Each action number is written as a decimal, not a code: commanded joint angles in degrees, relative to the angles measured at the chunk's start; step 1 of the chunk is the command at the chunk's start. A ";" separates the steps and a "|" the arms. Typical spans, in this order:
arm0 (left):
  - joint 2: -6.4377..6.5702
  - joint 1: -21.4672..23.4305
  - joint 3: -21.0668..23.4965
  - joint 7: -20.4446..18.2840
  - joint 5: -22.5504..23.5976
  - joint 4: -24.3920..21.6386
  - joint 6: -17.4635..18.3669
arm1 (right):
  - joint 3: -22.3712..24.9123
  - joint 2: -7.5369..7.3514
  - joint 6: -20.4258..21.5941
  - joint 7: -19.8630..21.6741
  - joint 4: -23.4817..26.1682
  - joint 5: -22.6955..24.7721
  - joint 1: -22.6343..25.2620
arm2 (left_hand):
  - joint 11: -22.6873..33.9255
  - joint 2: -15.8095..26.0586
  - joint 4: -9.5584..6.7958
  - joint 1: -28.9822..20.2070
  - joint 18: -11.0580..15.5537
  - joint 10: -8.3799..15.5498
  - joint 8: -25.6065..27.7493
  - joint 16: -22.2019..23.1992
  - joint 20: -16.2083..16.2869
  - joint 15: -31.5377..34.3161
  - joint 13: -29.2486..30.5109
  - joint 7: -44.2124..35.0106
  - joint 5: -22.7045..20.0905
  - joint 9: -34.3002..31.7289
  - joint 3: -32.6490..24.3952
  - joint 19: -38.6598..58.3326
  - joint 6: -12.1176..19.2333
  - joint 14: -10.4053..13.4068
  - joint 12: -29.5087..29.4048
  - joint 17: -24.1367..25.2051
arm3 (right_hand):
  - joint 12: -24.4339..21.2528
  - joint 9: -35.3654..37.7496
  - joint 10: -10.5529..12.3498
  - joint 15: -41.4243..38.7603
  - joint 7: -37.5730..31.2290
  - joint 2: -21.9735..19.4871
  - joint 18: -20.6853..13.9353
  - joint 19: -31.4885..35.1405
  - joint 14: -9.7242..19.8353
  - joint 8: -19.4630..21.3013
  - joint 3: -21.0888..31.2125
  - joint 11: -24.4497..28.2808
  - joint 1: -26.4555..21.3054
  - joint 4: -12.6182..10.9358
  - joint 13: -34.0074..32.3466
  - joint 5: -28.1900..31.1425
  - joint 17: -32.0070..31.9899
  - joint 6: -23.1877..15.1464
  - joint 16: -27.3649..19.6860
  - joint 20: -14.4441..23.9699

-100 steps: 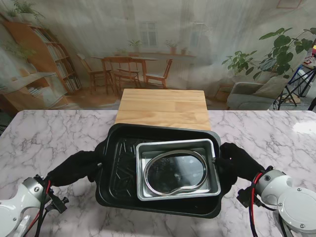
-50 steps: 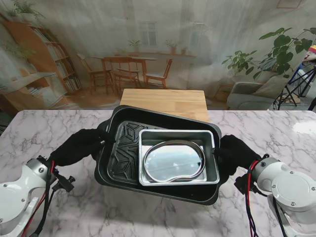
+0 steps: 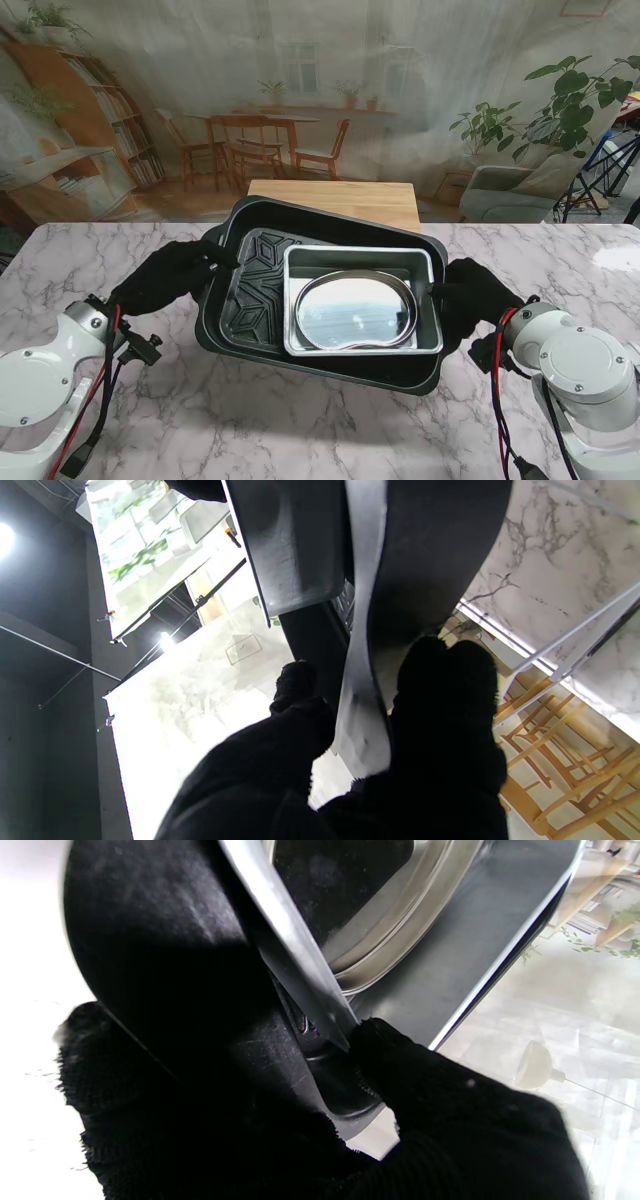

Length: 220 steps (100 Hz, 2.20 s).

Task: Stack the baking trays onto the shelf

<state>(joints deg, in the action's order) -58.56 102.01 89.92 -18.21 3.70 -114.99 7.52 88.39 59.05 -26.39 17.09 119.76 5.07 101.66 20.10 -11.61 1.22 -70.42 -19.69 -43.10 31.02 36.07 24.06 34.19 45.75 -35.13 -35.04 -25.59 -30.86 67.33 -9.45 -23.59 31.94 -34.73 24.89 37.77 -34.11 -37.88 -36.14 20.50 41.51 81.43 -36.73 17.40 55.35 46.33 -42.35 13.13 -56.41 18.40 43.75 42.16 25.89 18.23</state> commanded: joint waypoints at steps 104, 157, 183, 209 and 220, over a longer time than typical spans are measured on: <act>-3.52 -13.57 -13.14 1.41 2.53 4.04 -4.20 | -10.06 4.44 -0.23 -1.61 -3.41 -3.62 -17.56 | 4.52 -0.25 0.00 -1.61 11.28 36.76 0.35 0.97 -0.90 1.35 2.56 0.18 -1.68 -24.14 -1.68 1.79 2.30 6.03 -0.45 -2.55 | -0.69 2.23 17.56 -2.39 -9.19 2.12 -22.03 -0.89 23.19 0.72 6.77 0.44 -8.53 -1.44 -6.23 12.19 1.95 -33.74 0.58 0.31; -4.64 -19.59 -16.00 4.46 2.84 8.49 -7.92 | -11.87 4.89 -2.01 -1.94 -8.62 -3.97 -23.85 | 4.43 -0.26 -0.05 -1.66 11.28 36.69 0.33 1.04 -0.84 1.28 2.56 0.29 -1.81 -24.16 -1.48 1.86 2.31 6.00 -0.46 -2.48 | -0.69 2.28 17.80 -2.21 -9.22 2.28 -22.05 -0.97 23.30 0.80 7.04 0.33 -8.56 -1.31 -6.12 12.18 1.91 -33.98 0.62 0.40; -5.13 -22.06 -16.98 5.71 3.10 10.87 -9.55 | -13.00 5.30 -2.19 -2.73 -12.05 -3.97 -26.24 | 4.41 -0.21 -0.06 -1.70 11.21 36.68 0.32 1.08 -0.82 1.26 2.53 0.37 -1.80 -24.21 -1.48 1.86 2.26 6.07 -0.44 -2.36 | -0.69 2.18 18.06 -1.98 -9.34 2.37 -22.07 -1.18 23.28 0.94 7.18 0.28 -8.60 -1.25 -5.92 12.14 1.67 -34.20 0.60 0.39; -5.31 -22.91 -16.90 6.24 3.00 11.44 -9.86 | -13.73 5.62 -2.06 -3.35 -13.65 -4.41 -27.91 | 4.33 -0.18 -0.06 -1.69 11.14 36.74 0.31 1.11 -0.75 1.23 2.52 0.47 -1.85 -24.13 -1.46 1.92 2.26 6.02 -0.47 -2.30 | -0.69 2.24 18.17 -1.93 -9.47 2.56 -22.07 -1.26 23.43 1.06 7.45 0.27 -8.68 -1.16 -5.93 12.22 1.63 -34.34 0.65 0.44; -5.32 -22.88 -16.63 6.28 2.80 11.24 -9.71 | -13.83 5.61 -2.25 -3.17 -13.53 -4.60 -28.41 | 4.33 -0.18 -0.07 -1.69 11.22 36.66 0.31 1.11 -0.74 1.18 2.50 0.53 -1.87 -24.21 -1.46 1.92 2.31 6.01 -0.47 -2.32 | -0.68 2.32 18.17 -1.96 -9.45 2.58 -22.07 -1.27 23.42 1.06 7.52 0.30 -8.68 -1.14 -5.97 12.25 1.63 -34.28 0.68 0.46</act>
<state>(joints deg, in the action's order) -61.25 79.94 76.46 -8.90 7.81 -98.64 -4.68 77.55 61.64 -30.54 11.27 101.44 2.66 74.54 20.79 -11.62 1.22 -70.42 -21.82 -42.31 31.02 36.58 24.02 34.19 45.65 -35.13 -35.04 -26.79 -30.87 67.97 -9.45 -26.09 31.94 -34.73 24.49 40.73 -30.50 -37.88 -37.96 22.56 41.51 81.46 -36.75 17.48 57.55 46.33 -44.80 13.70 -56.40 23.74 43.75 37.95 25.89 18.22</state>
